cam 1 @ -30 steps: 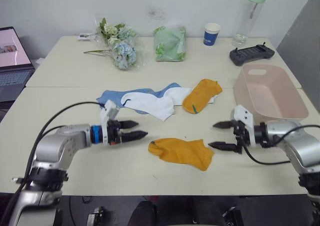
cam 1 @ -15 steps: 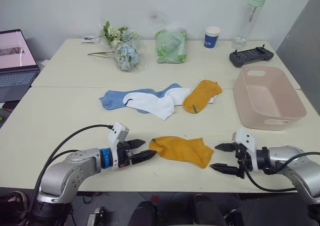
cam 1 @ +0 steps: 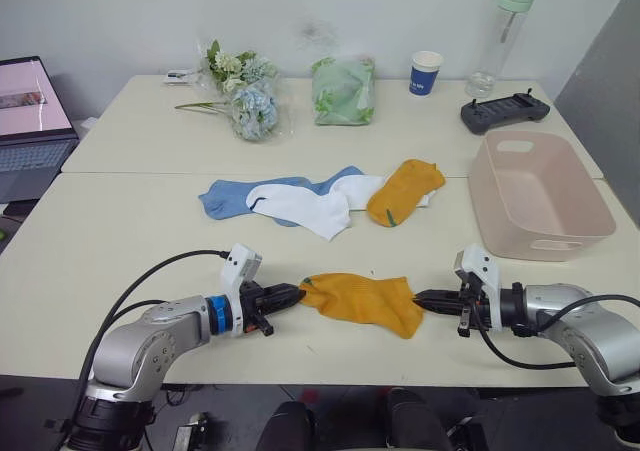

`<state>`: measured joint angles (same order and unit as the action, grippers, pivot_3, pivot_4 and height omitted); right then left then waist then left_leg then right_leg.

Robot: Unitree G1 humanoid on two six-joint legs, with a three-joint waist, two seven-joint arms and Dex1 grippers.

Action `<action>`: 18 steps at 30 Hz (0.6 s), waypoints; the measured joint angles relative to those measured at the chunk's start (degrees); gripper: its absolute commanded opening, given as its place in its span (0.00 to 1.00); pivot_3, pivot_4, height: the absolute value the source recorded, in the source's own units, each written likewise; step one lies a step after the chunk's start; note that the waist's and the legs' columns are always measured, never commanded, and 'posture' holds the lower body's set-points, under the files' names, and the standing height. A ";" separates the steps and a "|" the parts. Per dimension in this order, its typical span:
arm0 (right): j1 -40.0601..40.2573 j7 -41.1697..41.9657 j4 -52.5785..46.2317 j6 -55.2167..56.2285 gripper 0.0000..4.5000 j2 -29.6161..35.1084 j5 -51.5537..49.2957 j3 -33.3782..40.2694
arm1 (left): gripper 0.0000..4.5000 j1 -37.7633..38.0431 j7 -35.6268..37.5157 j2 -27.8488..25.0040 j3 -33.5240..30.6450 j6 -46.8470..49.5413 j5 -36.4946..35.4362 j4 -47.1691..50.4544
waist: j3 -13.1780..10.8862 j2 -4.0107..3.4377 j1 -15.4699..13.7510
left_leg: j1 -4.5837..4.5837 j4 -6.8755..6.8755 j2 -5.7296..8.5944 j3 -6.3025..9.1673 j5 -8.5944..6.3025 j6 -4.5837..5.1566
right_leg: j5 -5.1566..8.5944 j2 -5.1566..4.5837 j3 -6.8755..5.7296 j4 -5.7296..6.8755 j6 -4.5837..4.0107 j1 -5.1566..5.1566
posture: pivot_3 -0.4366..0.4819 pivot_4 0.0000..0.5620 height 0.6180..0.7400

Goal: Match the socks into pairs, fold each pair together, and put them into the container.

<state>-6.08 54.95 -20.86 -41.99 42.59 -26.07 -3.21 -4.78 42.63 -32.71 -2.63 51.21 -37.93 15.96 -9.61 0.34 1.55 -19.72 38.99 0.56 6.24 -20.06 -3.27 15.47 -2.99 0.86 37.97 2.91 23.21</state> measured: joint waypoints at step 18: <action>-4.40 3.71 -0.25 -4.35 0.00 5.79 -4.91 1.32 | 0.00 -7.68 10.68 -10.42 4.62 3.20 -1.57 -1.84 | -0.01 0.01 0.04 | 0.00 0.00 0.04 -0.11 -0.01 0.02 | 0.00 0.03 -0.08 0.03 0.00 -0.03 | 0.48 0.27 1.00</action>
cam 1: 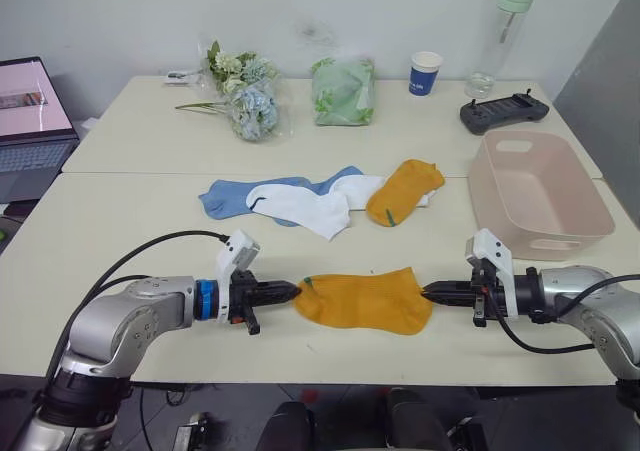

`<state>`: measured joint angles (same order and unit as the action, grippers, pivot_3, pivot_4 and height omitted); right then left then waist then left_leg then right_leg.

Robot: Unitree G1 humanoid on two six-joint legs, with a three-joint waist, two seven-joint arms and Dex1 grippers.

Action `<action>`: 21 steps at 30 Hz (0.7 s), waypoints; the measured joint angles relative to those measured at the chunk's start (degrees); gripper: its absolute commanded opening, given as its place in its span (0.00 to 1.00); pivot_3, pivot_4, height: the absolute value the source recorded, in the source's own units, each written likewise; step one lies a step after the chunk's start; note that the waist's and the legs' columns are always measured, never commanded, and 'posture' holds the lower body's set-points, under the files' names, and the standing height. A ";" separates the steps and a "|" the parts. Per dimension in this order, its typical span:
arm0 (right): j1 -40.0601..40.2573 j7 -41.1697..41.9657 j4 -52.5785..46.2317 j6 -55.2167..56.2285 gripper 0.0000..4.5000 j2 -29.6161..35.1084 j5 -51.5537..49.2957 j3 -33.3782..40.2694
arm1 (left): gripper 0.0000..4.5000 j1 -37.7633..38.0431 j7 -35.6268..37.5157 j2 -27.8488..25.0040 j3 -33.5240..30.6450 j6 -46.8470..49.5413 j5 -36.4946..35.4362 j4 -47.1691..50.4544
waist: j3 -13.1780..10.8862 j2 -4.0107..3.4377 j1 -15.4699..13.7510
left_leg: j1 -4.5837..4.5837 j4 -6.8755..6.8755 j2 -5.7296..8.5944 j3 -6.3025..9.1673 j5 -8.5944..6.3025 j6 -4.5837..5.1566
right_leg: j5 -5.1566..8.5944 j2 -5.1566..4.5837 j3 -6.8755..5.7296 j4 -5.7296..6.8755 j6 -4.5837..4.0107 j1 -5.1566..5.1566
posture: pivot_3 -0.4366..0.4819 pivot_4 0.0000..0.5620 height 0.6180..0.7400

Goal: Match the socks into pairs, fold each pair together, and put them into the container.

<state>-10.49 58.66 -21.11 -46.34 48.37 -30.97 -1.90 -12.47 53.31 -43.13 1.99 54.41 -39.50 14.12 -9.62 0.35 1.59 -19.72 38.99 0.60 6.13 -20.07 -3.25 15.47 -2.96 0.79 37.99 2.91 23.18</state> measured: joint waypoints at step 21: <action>0.04 0.76 4.03 3.50 0.00 0.20 2.85 -1.66 | 0.00 -7.97 6.22 1.43 8.75 -8.61 11.41 -11.40 | -0.01 0.03 0.01 | -0.04 0.01 0.00 0.04 0.01 0.01 | 0.00 -0.01 0.01 0.02 0.00 0.03 | 0.48 0.27 1.00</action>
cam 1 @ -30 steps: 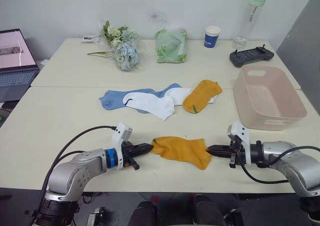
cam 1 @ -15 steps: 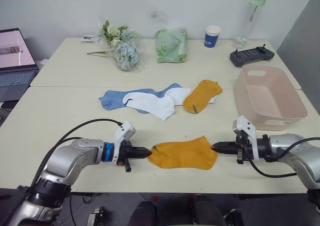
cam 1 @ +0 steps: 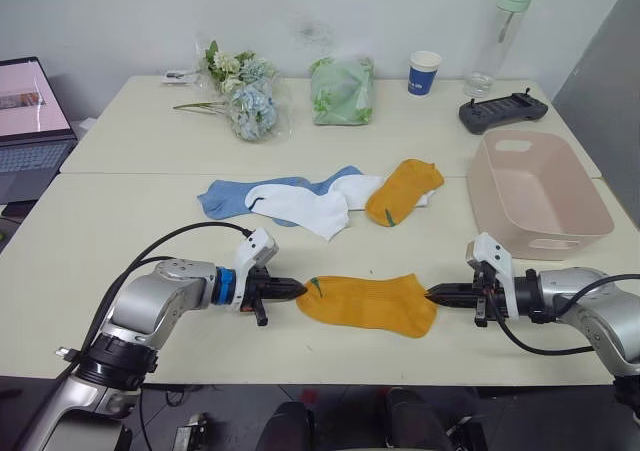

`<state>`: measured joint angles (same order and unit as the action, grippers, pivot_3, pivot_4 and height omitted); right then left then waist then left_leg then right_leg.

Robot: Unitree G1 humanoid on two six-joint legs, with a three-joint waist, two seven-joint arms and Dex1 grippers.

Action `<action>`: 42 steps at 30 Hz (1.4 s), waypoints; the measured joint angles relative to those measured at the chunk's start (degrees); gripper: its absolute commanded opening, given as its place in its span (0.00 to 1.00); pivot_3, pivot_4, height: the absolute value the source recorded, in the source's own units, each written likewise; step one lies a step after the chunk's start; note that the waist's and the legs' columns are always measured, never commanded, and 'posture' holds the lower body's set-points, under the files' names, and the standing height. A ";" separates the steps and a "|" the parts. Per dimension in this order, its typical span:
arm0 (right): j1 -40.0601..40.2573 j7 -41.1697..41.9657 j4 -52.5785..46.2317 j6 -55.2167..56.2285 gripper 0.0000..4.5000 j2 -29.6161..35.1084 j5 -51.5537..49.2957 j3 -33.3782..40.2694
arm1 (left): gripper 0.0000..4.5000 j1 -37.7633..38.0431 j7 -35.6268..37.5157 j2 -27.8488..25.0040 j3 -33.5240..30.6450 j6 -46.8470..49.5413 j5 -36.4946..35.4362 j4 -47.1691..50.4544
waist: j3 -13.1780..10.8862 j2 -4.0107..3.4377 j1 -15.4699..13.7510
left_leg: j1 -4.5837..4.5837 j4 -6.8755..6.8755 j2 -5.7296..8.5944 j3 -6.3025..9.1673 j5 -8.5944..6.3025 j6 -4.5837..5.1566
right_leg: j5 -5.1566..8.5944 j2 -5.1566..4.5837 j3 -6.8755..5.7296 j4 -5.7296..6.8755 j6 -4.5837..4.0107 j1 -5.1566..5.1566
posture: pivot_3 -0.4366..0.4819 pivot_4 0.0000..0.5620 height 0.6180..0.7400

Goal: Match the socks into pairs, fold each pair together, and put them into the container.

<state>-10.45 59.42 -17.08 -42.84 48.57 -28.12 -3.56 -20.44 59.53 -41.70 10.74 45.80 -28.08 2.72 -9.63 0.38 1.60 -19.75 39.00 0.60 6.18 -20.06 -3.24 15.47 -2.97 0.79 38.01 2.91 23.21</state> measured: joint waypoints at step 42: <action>3.04 -5.68 3.29 26.22 0.00 -10.48 17.13 -10.80 | 0.01 6.51 -4.37 8.97 7.82 -31.66 17.28 3.12 | 0.07 0.00 0.08 | 0.11 0.00 0.00 -0.07 0.02 0.00 | -0.01 0.01 0.04 0.07 -0.01 -0.05 | 0.48 0.27 1.00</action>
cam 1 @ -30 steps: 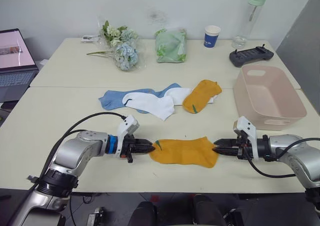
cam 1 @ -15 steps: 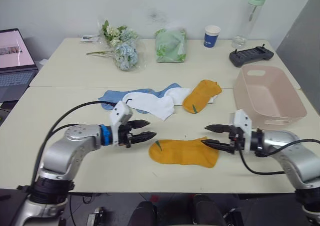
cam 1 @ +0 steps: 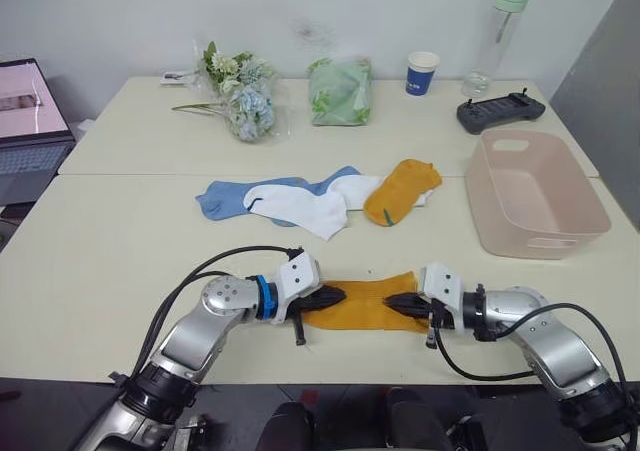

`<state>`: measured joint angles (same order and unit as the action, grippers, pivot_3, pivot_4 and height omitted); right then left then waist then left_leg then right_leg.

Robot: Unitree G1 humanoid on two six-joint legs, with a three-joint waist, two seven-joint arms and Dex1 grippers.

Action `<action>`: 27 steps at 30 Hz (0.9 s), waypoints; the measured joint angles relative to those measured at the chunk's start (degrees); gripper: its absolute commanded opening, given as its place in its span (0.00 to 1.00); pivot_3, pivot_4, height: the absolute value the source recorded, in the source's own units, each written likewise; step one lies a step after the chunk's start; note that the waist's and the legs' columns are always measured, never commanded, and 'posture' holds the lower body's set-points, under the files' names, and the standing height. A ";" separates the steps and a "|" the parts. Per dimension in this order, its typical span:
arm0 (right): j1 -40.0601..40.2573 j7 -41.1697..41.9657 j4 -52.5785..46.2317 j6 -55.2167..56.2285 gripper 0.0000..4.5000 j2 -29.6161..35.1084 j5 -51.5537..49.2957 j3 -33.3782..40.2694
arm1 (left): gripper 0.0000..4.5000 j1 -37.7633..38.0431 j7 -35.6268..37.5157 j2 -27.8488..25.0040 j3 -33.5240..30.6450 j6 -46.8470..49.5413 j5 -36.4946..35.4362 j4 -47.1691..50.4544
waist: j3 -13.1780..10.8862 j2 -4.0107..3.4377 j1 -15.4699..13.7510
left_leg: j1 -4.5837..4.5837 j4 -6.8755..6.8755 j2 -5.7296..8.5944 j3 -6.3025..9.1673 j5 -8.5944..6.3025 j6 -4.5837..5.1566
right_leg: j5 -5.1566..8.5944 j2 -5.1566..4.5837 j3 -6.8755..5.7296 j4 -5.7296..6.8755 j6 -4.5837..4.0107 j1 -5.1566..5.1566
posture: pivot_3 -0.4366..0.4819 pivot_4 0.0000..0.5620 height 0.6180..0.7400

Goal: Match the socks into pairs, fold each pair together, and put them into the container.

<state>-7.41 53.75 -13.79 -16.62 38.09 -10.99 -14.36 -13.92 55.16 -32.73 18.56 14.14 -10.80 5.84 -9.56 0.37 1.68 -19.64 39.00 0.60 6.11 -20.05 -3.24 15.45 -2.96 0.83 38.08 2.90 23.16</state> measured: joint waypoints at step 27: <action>7.46 6.29 -3.41 2.59 0.00 7.91 -3.55 4.37 | 0.01 4.66 7.20 -6.85 -3.93 -7.57 0.82 1.00 | 0.03 0.01 -0.06 | 0.18 0.01 -0.04 -0.06 -0.12 0.24 | 0.00 0.10 0.02 0.00 -0.01 -0.21 | 0.48 0.27 1.00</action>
<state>0.06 60.03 -17.20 -14.03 46.00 -14.54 -10.00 -9.26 62.36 -39.58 14.64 6.56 -9.97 6.84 -9.53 0.39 1.62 -19.46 39.01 0.56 6.04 -20.17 -3.00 15.45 -2.85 0.85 38.08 2.90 22.94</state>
